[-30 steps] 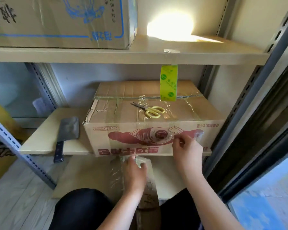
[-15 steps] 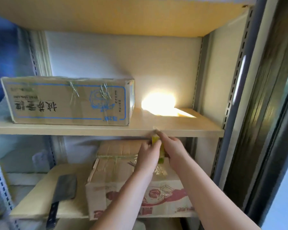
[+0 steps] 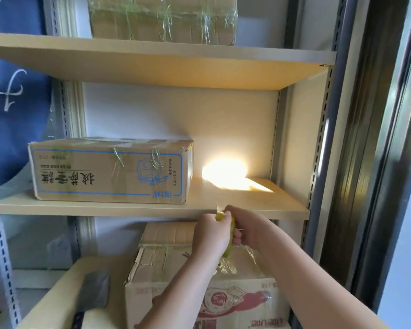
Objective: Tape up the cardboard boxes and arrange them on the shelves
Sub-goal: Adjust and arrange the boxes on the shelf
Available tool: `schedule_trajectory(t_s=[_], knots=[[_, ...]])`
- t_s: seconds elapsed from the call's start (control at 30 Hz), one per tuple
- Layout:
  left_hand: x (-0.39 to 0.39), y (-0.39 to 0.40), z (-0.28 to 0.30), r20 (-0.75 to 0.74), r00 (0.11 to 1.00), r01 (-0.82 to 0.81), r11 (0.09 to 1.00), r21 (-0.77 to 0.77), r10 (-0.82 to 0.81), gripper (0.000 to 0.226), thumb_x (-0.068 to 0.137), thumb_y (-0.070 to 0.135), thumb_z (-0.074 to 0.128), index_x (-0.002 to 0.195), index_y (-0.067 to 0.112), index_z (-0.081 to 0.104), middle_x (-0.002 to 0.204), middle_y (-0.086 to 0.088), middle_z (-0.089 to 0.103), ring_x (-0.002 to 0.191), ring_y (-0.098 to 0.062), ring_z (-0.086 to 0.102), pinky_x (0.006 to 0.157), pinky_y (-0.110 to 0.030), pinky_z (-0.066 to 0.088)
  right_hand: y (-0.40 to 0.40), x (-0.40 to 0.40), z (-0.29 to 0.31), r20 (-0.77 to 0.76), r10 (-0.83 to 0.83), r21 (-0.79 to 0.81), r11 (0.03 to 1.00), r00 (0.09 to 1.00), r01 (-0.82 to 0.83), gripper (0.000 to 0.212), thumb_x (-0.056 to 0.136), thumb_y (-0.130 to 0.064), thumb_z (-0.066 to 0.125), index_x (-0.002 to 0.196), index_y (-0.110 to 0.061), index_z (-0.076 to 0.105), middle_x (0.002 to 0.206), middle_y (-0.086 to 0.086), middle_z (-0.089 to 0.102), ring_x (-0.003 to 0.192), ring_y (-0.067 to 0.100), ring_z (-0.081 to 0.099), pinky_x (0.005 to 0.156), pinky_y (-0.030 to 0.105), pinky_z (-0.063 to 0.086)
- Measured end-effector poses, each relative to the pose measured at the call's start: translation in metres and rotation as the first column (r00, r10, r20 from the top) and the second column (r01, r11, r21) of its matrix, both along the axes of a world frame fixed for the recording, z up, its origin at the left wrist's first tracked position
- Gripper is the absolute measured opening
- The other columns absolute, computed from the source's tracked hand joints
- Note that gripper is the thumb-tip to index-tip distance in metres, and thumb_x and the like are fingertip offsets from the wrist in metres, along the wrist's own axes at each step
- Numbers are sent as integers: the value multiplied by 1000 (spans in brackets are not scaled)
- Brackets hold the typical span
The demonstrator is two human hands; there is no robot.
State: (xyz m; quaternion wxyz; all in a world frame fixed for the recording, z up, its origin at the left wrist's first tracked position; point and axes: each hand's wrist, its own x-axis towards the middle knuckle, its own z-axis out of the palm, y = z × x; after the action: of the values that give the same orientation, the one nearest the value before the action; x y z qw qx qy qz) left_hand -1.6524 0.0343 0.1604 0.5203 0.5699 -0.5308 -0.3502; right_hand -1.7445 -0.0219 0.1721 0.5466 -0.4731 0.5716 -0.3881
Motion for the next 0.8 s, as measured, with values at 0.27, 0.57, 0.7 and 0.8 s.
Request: schedule_trajectory(t_s=[0.27,0.57,0.7,0.8], knots=[[-9,15,31,-77,996,39,997,-63,-43,34,98,28,50,76,6,64,52,-3,65,44,-17,59,53,-26,49,-1,-11,24,-197,112,-54,991,974,-125,71,97,-10,33,26,-16,37,29,4,39,24,16,41,38,17,35],[-5,52,17,107,989,121,977,-176,-104,41,97,44,45,80,11,63,59,-7,70,56,-29,66,64,-43,56,30,-19,42,-46,-45,-337,941,998,26,11,89,-1,67,97,3,73,83,18,70,60,17,64,50,23,52],[-5,66,-20,116,979,187,965,-183,-168,42,97,48,45,84,13,64,64,-9,70,58,-28,67,65,-43,54,45,-29,20,57,1,-328,944,998,18,32,89,3,66,121,-1,61,90,22,72,63,21,71,66,29,61],[-3,72,-52,39,968,251,957,-143,-248,34,99,43,48,89,16,67,66,-10,71,59,-21,66,66,-37,53,51,-33,-11,-75,-74,-399,916,994,38,43,88,-4,70,130,-7,57,85,10,76,70,20,73,74,35,61]])
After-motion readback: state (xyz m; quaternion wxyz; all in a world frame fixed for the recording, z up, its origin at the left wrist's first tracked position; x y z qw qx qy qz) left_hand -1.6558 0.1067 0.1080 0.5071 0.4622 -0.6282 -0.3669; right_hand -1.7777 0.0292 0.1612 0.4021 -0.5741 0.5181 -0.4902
